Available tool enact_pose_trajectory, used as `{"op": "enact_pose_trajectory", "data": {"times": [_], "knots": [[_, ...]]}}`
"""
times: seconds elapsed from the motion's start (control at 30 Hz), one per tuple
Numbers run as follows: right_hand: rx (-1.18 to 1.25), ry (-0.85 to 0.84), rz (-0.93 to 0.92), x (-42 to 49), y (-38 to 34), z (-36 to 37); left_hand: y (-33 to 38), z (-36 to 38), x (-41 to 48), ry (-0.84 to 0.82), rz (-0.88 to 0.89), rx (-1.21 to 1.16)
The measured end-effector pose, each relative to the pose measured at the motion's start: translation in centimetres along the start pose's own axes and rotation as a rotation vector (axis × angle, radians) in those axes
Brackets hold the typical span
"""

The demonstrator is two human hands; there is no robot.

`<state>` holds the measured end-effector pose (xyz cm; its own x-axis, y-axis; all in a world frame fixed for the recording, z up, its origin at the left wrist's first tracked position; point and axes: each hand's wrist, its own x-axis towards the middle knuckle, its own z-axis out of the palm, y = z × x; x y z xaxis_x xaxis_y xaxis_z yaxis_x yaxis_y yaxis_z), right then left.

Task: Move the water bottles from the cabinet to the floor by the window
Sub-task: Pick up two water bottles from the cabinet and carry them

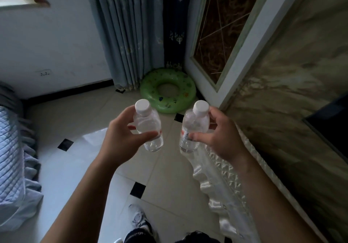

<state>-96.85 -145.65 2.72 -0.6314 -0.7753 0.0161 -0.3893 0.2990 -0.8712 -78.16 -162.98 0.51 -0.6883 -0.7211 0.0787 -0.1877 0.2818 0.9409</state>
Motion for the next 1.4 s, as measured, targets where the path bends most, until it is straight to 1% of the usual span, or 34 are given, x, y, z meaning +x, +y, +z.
{"op": "enact_pose_trajectory", "data": {"times": [0.33,0.5,0.7,1.13,1.4], "knots": [[0.017,0.053,0.047,8.9,-3.9,9.2,-5.0,-10.0,8.5,-0.004,-0.010,-0.014],[0.028,0.028,0.068,13.4,-5.2,12.0,-6.9,-13.4,12.3,0.021,-0.027,-0.028],[0.043,0.048,0.082,20.3,-6.2,15.5,-9.2,-16.7,17.6,0.044,-0.039,-0.003],[0.105,-0.111,0.029,39.4,-8.8,23.3,-12.7,-24.7,32.6,0.092,-0.065,0.107],[0.070,-0.143,0.008,47.2,-11.1,27.9,-15.3,-29.8,39.1,0.126,-0.080,0.089]]}}
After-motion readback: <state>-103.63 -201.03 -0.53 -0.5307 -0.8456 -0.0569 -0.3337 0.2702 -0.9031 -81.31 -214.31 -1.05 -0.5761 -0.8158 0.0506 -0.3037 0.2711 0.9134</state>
